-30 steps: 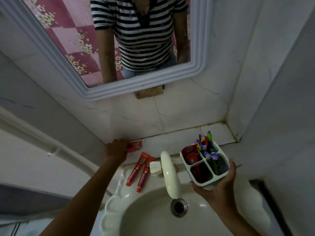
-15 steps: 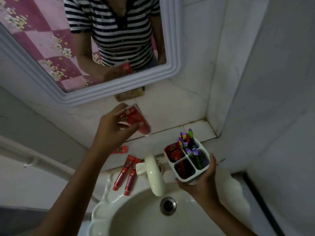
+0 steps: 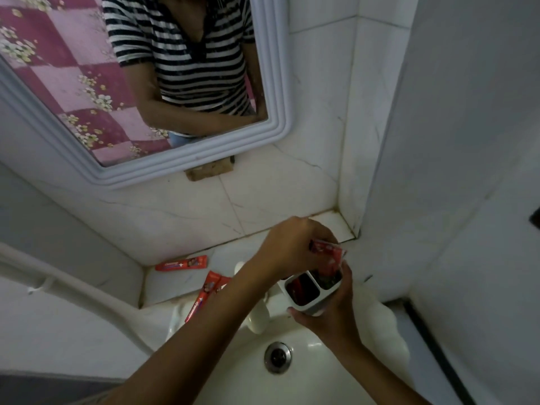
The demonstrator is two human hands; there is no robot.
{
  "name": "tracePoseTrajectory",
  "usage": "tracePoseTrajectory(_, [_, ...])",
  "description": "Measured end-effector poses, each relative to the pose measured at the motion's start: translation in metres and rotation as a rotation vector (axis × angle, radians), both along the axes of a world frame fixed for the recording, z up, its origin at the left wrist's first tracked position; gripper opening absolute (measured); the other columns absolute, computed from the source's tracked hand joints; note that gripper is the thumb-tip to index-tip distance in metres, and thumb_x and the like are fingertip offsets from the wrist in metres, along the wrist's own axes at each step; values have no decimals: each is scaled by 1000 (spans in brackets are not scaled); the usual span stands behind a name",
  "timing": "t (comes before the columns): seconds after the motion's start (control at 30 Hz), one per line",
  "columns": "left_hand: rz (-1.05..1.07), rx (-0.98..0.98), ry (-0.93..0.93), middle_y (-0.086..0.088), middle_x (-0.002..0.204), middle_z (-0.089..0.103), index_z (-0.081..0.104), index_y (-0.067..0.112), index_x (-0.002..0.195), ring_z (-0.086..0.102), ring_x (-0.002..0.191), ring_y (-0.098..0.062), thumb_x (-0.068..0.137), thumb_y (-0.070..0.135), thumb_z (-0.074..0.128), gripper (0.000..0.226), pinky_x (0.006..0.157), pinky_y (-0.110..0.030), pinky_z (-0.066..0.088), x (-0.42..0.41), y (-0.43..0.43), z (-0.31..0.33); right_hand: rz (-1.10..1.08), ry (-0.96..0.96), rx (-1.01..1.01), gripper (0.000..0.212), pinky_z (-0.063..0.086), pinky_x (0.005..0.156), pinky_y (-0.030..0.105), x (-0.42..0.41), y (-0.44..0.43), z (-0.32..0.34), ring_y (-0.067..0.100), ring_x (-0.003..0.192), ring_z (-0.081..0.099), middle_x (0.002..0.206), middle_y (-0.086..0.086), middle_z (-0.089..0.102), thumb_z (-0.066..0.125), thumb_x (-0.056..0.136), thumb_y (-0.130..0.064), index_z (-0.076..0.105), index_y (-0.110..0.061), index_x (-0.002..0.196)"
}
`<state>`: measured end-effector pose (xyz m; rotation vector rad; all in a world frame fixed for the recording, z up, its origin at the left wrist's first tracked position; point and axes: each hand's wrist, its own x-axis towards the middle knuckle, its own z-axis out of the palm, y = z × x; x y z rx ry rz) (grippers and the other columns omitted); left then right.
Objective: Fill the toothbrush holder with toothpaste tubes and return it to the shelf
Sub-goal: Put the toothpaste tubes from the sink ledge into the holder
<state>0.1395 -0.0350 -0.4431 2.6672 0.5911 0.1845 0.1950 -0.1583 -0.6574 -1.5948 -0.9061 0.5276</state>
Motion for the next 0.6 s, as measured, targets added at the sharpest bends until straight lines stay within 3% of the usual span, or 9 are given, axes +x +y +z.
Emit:
tracePoseTrajectory(0.03, [-6,19,-23,10,97,74,75,34,98,64,89,-12,75,38,75,24,74,-36,55,-1,2,0,2,-5,9,141,47,108,9,1,-1,3,16,142,50,159,7,42,101,48,-53,15,-41,158])
tracePoseTrajectory(0.17, [151,16,-197,11,108,70,70,32,107,59,98,-9,84,39,69,24,81,-28,48,-20,27,11,-11,-26,19,146,54,115,41,14,-3,7,22,146,51,161,9,40,110,47,-33,16,-38,159])
tracePoseTrajectory(0.27, [358,56,-218,9,109,71,70,29,107,63,96,-10,88,32,66,20,79,-27,51,-59,67,-12,-30,-56,20,146,52,115,42,22,-6,6,26,146,51,161,11,39,111,47,-27,17,-43,157])
tracePoseTrajectory(0.37, [578,88,141,4,129,63,63,29,121,58,117,-18,87,21,64,35,92,-33,49,-107,106,-56,-26,-59,-1,150,54,114,52,26,-8,1,30,147,51,161,13,39,110,48,-29,14,-33,163])
tracePoseTrajectory(0.47, [615,149,614,1,145,49,46,27,140,48,130,-21,85,14,60,58,101,-35,44,-151,123,-96,-20,-63,-19,152,54,113,54,24,-11,-6,32,148,50,161,15,39,109,48,-33,12,-27,165])
tracePoseTrajectory(0.53, [552,281,782,-1,144,50,43,25,141,48,129,-22,85,15,57,58,98,-35,42,-173,128,-118,-10,-65,-29,153,55,112,55,20,-13,-10,33,148,50,161,16,40,110,48,-35,12,-22,165])
tracePoseTrajectory(0.6, [496,418,806,-5,131,60,53,22,131,57,119,-27,84,16,61,49,90,-36,46,-190,135,-132,2,-68,-28,153,55,112,55,15,-13,-13,33,148,50,161,16,40,110,48,-35,12,-18,165])
